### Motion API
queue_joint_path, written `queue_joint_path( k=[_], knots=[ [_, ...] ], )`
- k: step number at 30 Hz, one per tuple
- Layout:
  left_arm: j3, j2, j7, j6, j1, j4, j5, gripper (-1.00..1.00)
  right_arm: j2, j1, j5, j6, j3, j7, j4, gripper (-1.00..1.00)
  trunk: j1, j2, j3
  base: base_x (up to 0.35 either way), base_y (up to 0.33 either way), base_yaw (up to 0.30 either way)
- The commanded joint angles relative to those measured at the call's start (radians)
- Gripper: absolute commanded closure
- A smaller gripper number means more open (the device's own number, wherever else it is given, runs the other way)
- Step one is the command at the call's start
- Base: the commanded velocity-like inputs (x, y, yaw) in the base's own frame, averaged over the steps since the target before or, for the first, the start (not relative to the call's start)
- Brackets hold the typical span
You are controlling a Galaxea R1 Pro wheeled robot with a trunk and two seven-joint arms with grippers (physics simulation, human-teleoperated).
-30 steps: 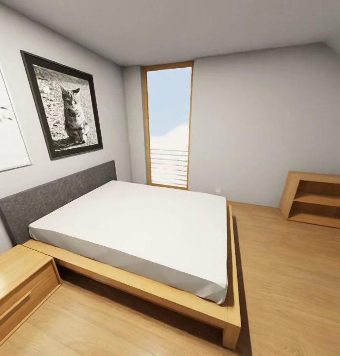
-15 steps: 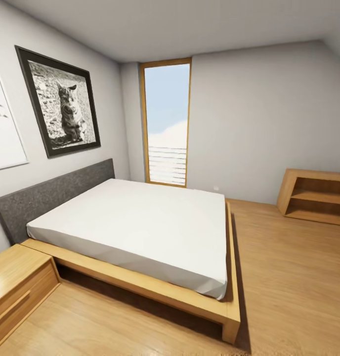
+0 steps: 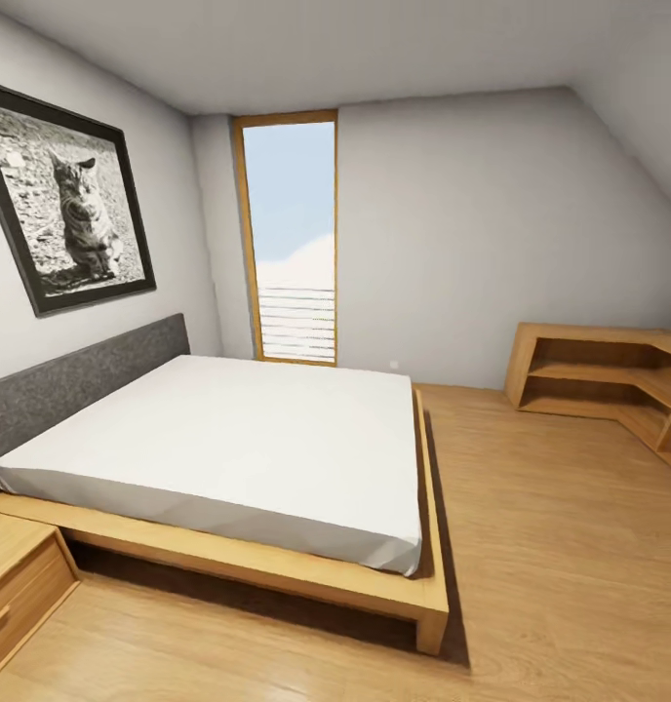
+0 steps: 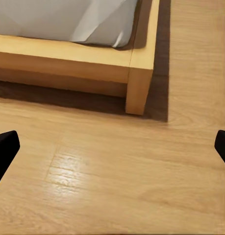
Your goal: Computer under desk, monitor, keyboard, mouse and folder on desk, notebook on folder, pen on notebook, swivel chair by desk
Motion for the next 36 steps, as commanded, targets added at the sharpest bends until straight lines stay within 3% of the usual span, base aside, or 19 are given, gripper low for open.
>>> queue_joint_path(
  k=[1, 36],
  knots=[
    [0.002, 0.0, 0.0, -0.003, 0.0, 0.0, 0.001, -1.0, 0.0, -0.001, 0.0, -0.003, 0.0, 0.0, 0.001, -1.0, 0.0, -0.001, -0.001, 0.0, 0.001, -0.299],
    [0.005, 0.0, 0.0, -0.004, 0.0, 0.0, 0.003, -1.0, -0.014, -0.001, 0.003, 0.003, 0.001, 0.003, -0.015, -1.0, 0.0, -0.001, -0.001, 0.0, 0.0, -0.3]
  ],
)
